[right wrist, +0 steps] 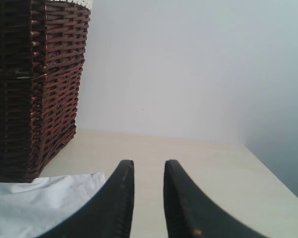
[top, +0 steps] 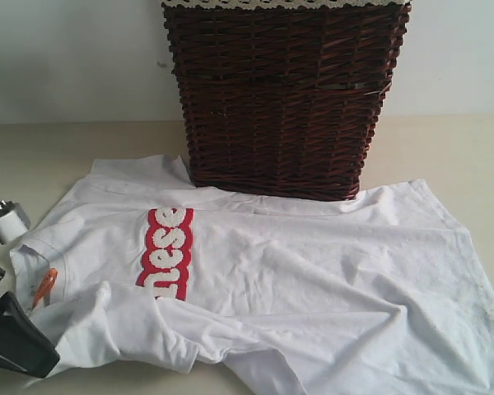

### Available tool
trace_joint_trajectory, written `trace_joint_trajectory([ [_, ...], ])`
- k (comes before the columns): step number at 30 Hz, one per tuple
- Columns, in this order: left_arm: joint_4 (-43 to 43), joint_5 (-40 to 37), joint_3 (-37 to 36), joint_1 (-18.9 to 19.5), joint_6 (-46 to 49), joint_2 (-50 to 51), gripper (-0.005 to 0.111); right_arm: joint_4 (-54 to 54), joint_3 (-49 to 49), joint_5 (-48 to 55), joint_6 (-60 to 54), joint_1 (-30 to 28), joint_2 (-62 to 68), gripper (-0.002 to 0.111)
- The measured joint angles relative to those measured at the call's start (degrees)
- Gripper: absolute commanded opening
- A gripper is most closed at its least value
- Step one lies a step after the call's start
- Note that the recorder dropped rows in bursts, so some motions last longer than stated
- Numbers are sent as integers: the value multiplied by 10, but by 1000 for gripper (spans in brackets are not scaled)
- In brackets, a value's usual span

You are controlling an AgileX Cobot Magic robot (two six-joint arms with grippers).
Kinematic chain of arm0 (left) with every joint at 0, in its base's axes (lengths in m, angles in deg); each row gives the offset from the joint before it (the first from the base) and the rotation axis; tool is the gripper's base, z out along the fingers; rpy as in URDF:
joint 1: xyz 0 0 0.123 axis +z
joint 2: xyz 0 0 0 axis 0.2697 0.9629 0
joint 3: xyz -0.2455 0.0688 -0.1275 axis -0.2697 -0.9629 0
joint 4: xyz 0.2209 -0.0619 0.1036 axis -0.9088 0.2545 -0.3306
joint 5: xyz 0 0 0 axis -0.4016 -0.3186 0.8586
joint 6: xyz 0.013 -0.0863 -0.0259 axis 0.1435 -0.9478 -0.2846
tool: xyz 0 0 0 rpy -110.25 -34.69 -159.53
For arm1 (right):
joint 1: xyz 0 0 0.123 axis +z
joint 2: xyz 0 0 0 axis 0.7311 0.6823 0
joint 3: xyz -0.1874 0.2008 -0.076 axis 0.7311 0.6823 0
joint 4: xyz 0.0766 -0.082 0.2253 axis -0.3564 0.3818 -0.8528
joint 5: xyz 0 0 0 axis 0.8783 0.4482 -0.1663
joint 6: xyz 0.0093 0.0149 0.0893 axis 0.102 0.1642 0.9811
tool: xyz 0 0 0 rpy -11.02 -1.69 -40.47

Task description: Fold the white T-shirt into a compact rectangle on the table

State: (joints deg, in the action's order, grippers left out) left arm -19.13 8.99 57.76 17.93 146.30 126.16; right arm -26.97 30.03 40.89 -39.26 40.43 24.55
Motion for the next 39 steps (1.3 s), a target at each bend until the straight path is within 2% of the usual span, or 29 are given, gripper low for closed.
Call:
trace_joint_trajectory([
  [3, 0, -35, 0, 0, -2, -9, 5, 0, 0, 0, 0, 0, 0, 23],
  [12, 0, -43, -1, 0, -106, -54, 2, 0, 0, 0, 0, 0, 0, 23],
  [21, 85, -45, -1, 0, -108, -206, 0, 0, 0, 0, 0, 0, 0, 23],
  [26, 91, -31, -2, 0, -129, -273, 0, 0, 0, 0, 0, 0, 0, 23],
  [31, 76, 7, -2, 0, -175, -340, 0, 0, 0, 0, 0, 0, 0, 23],
  [35, 66, -18, -4, 0, -230, -386, 0, 0, 0, 0, 0, 0, 0, 23],
  [39, 63, -40, -35, 0, -301, -423, 0, 0, 0, 0, 0, 0, 0, 23],
])
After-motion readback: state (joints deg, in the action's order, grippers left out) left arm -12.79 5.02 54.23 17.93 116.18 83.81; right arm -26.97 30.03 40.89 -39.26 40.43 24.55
